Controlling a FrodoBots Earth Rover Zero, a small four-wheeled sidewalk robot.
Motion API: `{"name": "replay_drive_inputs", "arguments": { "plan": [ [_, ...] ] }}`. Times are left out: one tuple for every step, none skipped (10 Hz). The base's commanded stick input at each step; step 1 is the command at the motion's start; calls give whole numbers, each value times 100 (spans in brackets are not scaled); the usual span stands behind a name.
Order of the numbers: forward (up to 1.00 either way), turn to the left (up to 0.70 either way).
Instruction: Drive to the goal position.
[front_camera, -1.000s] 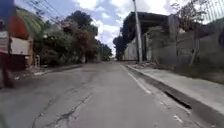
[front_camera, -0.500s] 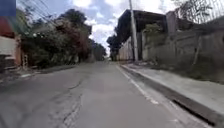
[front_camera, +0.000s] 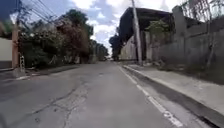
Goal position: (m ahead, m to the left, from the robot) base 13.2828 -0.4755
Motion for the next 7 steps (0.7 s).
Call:
{"name": "replay_drive_inputs", "arguments": {
  "plan": [
    [100,0],
    [100,0],
    [100,0],
    [100,0],
    [100,-11],
    [100,-40],
    [100,-40]
  ]
}}
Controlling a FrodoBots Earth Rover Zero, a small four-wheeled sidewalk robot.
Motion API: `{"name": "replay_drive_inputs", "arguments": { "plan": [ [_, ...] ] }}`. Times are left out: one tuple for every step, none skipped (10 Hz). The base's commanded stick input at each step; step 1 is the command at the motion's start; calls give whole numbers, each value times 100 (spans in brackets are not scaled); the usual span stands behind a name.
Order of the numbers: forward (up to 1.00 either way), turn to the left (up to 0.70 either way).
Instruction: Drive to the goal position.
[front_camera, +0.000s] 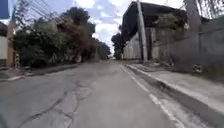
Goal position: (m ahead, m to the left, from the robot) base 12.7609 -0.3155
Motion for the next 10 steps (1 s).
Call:
{"name": "replay_drive_inputs", "arguments": {
  "plan": [
    [100,-40],
    [100,-40],
    [100,-26],
    [100,0],
    [100,0],
    [100,0],
    [100,0],
    [100,0],
    [100,0],
    [100,0]
  ]
}}
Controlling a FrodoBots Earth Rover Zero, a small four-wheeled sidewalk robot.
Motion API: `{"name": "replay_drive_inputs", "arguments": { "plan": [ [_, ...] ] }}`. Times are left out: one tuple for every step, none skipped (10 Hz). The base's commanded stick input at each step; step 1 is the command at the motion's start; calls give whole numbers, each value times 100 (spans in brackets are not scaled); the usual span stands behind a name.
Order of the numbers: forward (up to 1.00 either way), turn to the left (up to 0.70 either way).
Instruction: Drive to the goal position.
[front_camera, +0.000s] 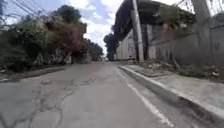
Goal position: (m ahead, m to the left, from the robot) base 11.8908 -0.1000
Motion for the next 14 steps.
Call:
{"name": "replay_drive_inputs", "arguments": {
  "plan": [
    [100,0],
    [100,-3],
    [100,-13],
    [100,-22],
    [100,-32],
    [100,-40],
    [100,-40],
    [100,-20],
    [100,-3],
    [100,0],
    [100,0],
    [100,0],
    [100,0],
    [100,0]
  ]
}}
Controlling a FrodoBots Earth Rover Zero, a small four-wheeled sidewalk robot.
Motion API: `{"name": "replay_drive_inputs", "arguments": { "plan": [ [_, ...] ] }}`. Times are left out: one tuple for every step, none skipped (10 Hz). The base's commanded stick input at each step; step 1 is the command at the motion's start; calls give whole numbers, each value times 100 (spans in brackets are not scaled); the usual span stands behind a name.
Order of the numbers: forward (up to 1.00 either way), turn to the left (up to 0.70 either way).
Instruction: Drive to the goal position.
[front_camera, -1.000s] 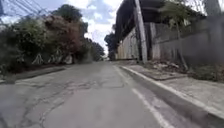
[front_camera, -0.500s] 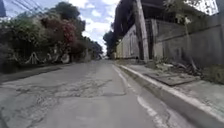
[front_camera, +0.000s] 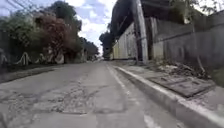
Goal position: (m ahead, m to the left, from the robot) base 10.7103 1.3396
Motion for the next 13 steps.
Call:
{"name": "replay_drive_inputs", "arguments": {
  "plan": [
    [100,0],
    [100,0],
    [100,0],
    [100,0],
    [100,0],
    [100,0],
    [100,0],
    [100,0],
    [100,0],
    [100,0],
    [100,0],
    [100,0],
    [100,0]
  ]
}}
